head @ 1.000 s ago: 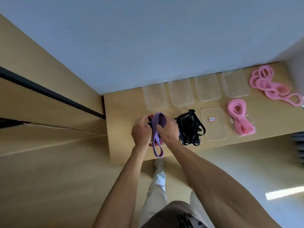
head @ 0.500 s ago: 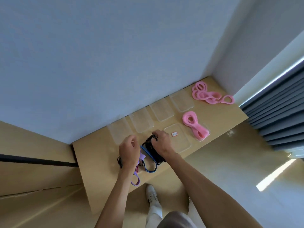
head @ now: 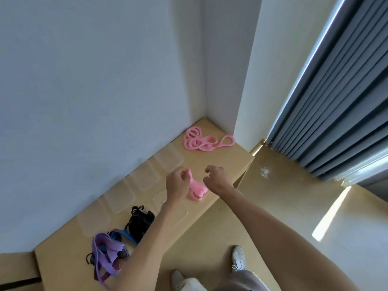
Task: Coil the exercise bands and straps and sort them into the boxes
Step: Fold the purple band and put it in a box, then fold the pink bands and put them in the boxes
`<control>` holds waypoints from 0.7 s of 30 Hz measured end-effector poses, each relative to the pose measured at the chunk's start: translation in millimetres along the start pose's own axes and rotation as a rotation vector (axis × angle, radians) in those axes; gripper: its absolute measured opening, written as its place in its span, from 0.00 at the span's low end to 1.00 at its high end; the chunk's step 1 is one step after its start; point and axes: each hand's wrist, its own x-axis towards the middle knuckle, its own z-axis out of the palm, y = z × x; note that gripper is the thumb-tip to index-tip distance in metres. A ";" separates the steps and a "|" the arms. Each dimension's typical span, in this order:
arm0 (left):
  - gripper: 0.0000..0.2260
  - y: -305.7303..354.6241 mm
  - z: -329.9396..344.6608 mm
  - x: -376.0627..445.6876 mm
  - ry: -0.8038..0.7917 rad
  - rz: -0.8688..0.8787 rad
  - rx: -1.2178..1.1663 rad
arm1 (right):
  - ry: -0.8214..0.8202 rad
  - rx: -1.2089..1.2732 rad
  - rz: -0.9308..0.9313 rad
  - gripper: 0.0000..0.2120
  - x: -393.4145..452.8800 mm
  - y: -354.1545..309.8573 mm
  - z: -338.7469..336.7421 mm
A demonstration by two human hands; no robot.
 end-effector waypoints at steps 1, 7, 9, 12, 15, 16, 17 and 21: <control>0.09 8.1 13.4 7.5 -0.022 -0.005 0.026 | 0.004 -0.009 -0.002 0.23 6.3 8.0 -13.4; 0.08 44.3 73.5 62.0 -0.101 -0.036 0.143 | 0.043 0.035 0.030 0.22 45.5 40.3 -63.9; 0.09 50.0 87.9 87.7 -0.118 -0.043 0.204 | 0.050 0.044 0.058 0.21 62.7 50.1 -70.5; 0.14 53.4 106.1 130.0 -0.162 -0.028 0.323 | 0.053 0.066 0.126 0.20 90.3 62.8 -73.4; 0.13 47.8 122.2 177.9 -0.203 0.010 0.390 | 0.059 0.080 0.197 0.19 123.9 70.1 -72.8; 0.11 43.9 127.2 193.5 -0.232 0.025 0.425 | 0.064 0.088 0.226 0.19 135.6 71.5 -72.2; 0.10 39.2 132.4 208.7 -0.271 0.041 0.478 | 0.070 0.093 0.255 0.19 147.1 72.2 -71.7; 0.14 20.0 152.7 257.6 -0.446 0.087 0.686 | 0.064 0.120 0.328 0.19 189.7 70.2 -67.5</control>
